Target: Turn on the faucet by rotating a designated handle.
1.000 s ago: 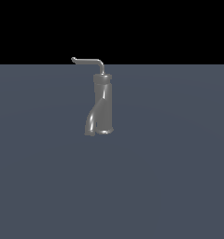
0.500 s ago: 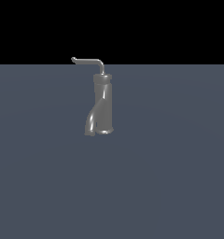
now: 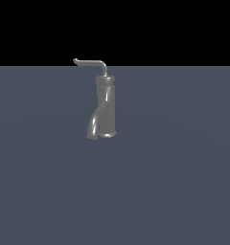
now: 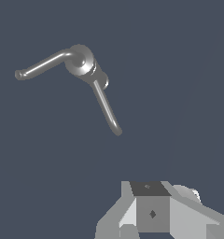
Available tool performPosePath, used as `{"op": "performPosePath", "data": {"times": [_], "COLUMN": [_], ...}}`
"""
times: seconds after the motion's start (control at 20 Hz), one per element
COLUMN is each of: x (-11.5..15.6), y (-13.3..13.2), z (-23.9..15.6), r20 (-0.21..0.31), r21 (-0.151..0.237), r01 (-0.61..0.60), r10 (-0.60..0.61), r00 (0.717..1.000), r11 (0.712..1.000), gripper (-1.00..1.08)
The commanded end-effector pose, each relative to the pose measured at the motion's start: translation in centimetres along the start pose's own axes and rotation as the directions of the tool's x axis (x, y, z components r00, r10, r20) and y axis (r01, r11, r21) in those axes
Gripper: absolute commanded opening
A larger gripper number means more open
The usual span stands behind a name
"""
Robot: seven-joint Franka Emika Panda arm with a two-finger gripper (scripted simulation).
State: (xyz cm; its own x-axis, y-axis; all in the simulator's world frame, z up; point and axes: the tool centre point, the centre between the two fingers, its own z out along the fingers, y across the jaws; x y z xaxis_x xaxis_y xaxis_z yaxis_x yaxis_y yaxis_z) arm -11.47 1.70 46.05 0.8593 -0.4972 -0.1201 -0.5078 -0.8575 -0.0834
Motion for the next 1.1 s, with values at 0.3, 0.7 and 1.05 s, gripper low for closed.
{"op": "performPosePath", "data": {"times": [0.3,0.7,1.05], "x": [4.0,7.6,10.5], "y": [-3.4,-6.7,-9.6], "z": [1.4,3.4,5.6], "r20": [0.006,0.0,-0.016], "r21": [0.008,0.007,0.005], "r01": [-0.215,-0.408,-0.561], "r10": [0.215,0.408,0.561], "r00": [0.977,0.913,0.828], "r11": [0.977,0.913,0.828], "gripper": [-1.0,-1.0,-1.0]}}
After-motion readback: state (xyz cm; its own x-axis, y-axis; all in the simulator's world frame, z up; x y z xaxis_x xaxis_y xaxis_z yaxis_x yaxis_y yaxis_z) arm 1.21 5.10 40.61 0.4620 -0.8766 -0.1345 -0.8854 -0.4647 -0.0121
